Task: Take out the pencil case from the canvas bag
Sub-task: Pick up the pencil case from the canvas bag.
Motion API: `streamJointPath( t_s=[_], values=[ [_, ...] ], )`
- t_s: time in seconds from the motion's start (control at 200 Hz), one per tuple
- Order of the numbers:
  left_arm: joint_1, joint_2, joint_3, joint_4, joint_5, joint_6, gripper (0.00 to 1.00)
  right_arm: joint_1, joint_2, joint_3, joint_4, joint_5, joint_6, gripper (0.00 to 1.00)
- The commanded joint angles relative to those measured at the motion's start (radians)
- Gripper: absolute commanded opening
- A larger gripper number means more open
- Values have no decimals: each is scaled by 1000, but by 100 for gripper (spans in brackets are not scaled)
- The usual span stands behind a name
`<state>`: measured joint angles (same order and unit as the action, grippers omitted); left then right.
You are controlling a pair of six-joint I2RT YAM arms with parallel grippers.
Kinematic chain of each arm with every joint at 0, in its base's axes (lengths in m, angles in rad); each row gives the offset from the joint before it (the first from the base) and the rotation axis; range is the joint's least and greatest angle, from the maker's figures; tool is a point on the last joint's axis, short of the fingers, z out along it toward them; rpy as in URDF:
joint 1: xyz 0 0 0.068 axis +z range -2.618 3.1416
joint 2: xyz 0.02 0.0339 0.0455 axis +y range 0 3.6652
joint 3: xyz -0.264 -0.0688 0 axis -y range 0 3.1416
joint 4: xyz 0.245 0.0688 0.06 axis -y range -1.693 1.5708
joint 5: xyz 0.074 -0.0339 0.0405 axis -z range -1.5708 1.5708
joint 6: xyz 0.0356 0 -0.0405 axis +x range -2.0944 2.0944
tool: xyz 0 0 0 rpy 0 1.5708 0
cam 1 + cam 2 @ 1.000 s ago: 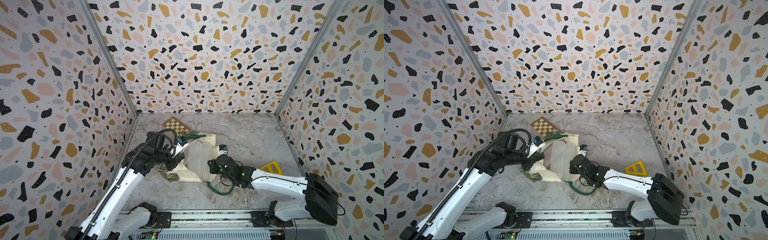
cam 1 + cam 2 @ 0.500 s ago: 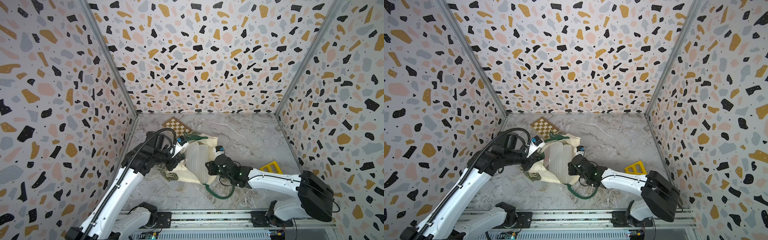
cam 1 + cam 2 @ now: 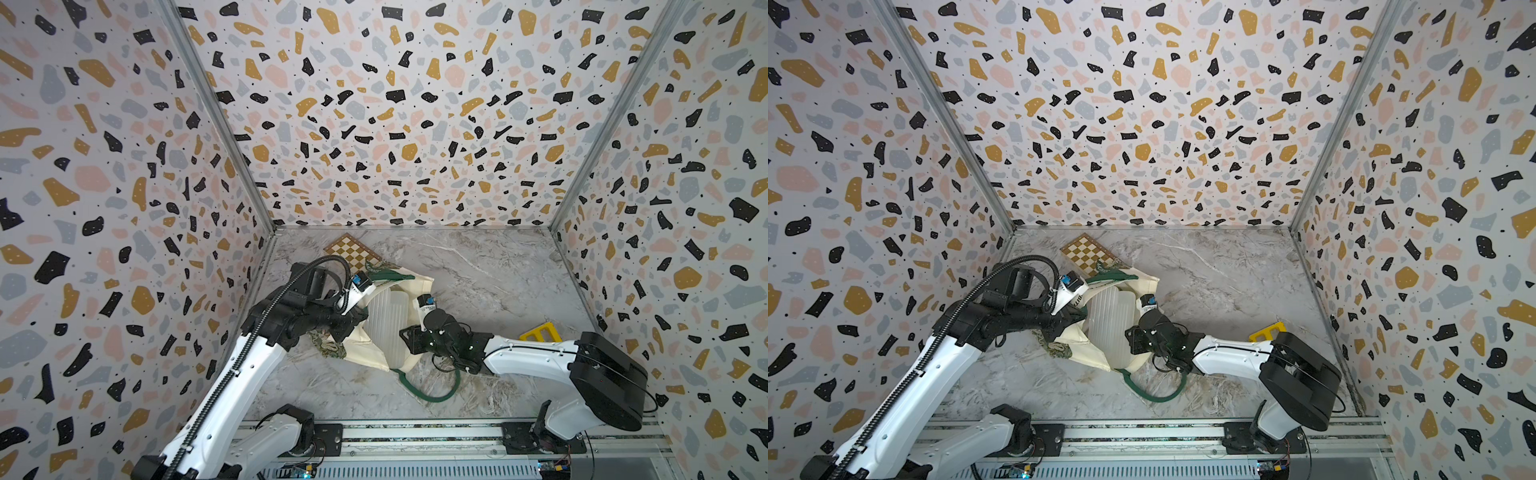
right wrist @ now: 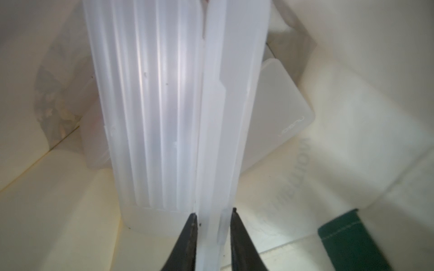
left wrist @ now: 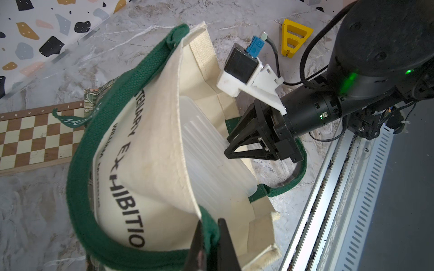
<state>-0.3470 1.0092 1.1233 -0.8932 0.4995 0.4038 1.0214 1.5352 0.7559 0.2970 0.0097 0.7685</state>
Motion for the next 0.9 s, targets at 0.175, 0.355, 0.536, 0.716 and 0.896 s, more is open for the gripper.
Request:
streamJointPath(
  t_s=[0.175, 0.355, 0.536, 0.716, 0.896],
  values=[
    [3, -27, 25, 80, 91, 5, 0, 35, 54, 18, 86, -56, -102, 38],
    [4, -32, 22, 80, 93, 4, 0, 23, 151, 133, -104, 49, -7, 38],
    [4, -36, 20, 84, 90, 4, 0, 21, 210, 166, -136, 28, 22, 16],
    [5, -43, 13, 92, 81, 1, 0, 45, 162, 155, -174, 98, 24, 3],
    [6, -44, 21, 97, 58, -3, 0, 54, 63, 94, -173, 110, 33, 0]
  ],
)
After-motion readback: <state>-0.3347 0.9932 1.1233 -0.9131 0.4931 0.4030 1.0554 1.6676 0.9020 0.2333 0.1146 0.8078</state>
